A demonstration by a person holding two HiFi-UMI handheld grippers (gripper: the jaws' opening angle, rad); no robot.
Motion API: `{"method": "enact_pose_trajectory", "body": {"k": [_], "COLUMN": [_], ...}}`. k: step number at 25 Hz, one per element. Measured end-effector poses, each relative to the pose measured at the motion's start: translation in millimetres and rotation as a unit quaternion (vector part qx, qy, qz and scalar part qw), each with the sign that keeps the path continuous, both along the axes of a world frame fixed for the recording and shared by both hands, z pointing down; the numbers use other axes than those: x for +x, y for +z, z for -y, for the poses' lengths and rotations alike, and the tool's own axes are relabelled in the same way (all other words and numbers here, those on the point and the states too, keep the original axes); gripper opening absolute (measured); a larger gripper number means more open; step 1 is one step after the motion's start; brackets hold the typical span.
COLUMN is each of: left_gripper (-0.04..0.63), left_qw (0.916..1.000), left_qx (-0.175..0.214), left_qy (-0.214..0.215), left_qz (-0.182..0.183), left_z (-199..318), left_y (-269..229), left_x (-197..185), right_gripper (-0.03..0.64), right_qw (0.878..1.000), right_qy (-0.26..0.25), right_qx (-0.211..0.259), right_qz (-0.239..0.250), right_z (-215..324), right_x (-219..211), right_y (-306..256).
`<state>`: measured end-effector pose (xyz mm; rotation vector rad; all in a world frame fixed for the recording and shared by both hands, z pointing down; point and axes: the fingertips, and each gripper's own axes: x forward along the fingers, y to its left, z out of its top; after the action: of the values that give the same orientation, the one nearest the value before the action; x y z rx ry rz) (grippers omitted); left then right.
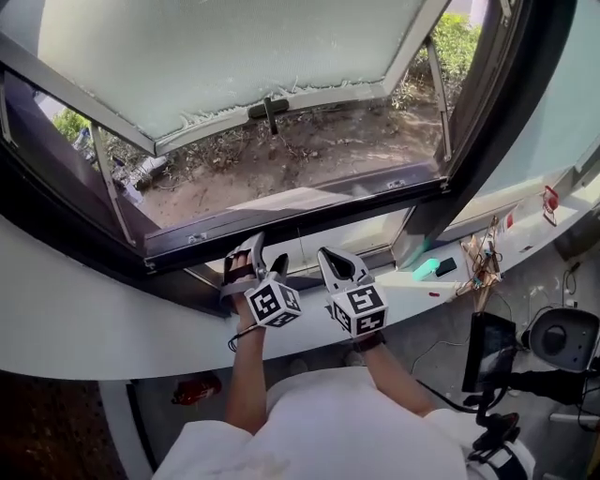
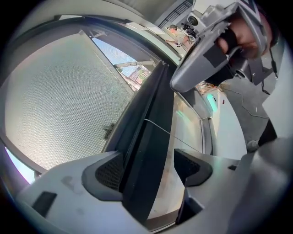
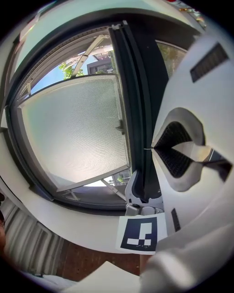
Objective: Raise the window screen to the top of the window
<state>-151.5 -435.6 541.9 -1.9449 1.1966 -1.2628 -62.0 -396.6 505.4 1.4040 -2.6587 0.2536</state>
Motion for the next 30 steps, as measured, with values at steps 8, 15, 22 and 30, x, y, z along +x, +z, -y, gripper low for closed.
{"method": "enact_pose_trajectory", "body": {"k": [8,15,22,30], "left_gripper": [0.248,0.183,0.163,0.163], "left_qw": [0.9994,0.999,0.9984,0.9984], "left_qx": [0.008,0.028,0.034,0.026], "left_qy": [-0.028,-0.035,-0.042,-0.049], "left_qz": [0.019,0.003,0.013,0.011], "left_z": [5,5,6,7], "left_y": [-8,-15,-16,-16], "left_x": [-5,-7,-7,-7], "right_gripper": [0.003,0.003,0.053,0.178], "right_qw": [0.998,0.995,0.984,0.981], "right_qy": [-0.012,-0.04,-0.079,-0.084], "right_qx": [-0.056,-0.092,-0.151,-0.16], "right_qz": [-0.012,-0.023,-0.053,-0.07], "right_z": [9,15,18,33], "right_x": [1,-4,-22,-38], "right_y": [48,85,138,199]}}
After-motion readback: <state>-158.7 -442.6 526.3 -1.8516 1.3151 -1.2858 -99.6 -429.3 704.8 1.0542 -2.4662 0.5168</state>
